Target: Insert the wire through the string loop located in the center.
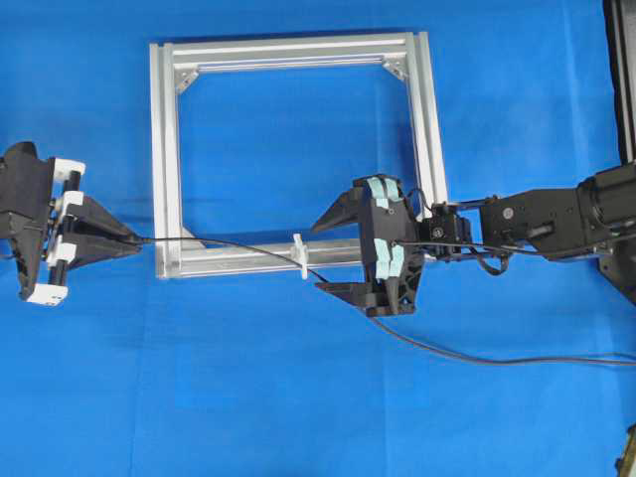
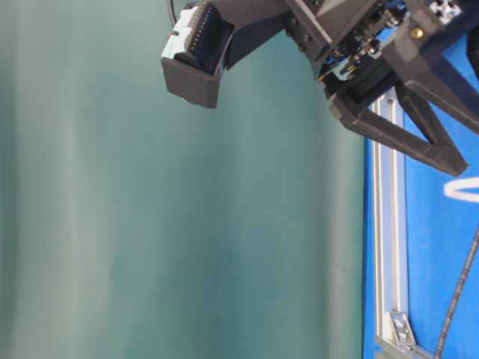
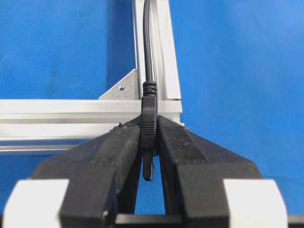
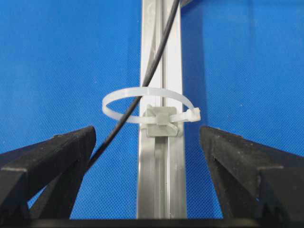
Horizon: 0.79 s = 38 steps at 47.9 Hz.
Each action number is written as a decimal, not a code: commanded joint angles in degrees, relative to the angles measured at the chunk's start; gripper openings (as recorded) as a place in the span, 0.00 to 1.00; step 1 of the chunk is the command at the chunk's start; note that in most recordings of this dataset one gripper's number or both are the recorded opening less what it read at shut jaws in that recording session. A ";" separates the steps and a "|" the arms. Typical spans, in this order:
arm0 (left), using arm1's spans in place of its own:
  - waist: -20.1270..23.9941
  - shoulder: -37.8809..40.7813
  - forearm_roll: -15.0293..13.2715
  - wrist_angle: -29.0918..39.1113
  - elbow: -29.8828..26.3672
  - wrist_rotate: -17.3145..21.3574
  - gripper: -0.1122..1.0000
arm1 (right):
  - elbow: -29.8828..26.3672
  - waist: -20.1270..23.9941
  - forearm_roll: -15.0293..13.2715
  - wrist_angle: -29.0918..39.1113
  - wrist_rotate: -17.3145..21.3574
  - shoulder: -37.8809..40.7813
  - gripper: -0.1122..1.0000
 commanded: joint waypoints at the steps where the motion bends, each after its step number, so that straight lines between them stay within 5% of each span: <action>1: -0.18 -0.70 0.26 1.41 -0.62 0.44 0.16 | -0.62 0.09 -0.09 -0.18 -0.09 -1.41 0.97; 25: -0.18 0.70 0.26 5.98 -2.81 0.70 0.18 | -0.62 0.09 -0.18 -0.26 -0.18 -1.49 0.97; 38: 0.09 0.70 0.26 7.56 -2.90 0.44 0.85 | -0.62 0.09 -0.18 -0.18 -0.09 -1.49 0.97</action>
